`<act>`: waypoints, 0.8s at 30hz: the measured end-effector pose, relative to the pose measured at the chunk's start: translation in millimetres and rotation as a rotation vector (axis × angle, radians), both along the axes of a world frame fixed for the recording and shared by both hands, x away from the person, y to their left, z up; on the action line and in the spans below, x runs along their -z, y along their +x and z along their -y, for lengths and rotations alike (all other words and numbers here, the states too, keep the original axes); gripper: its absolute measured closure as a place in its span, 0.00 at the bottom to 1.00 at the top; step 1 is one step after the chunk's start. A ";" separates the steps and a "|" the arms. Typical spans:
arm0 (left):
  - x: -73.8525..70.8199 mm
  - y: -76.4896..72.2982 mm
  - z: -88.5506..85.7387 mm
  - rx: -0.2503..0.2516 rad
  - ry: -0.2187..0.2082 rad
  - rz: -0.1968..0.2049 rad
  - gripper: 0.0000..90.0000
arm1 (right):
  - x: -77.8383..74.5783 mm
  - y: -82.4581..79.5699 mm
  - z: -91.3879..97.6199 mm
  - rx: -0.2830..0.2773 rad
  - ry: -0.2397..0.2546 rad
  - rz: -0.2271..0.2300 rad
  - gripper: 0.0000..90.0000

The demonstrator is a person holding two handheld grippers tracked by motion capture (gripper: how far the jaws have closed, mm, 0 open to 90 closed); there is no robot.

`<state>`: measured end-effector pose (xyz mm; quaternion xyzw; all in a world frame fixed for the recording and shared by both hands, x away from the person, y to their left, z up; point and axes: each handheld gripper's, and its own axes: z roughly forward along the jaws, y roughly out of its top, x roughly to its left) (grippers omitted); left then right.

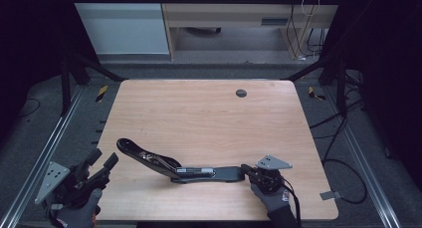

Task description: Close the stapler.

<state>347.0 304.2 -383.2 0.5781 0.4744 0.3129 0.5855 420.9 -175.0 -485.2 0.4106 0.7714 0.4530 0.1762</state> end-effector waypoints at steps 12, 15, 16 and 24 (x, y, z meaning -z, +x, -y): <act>5.8 6.8 23.7 0.019 0.039 -0.025 0.41 | 1.7 -3.0 -4.2 -0.006 0.001 -0.011 1.00; 10.1 12.2 29.3 0.028 0.053 -0.043 0.42 | 3.7 -3.6 -6.0 -0.007 -0.004 -0.021 1.00; 11.5 14.7 31.6 0.034 0.052 -0.050 0.42 | 4.0 -4.1 -6.5 -0.004 -0.003 -0.024 1.00; 18.9 27.3 47.5 0.035 0.082 -0.077 0.43 | 7.1 -3.5 -6.0 -0.005 -0.005 -0.033 1.00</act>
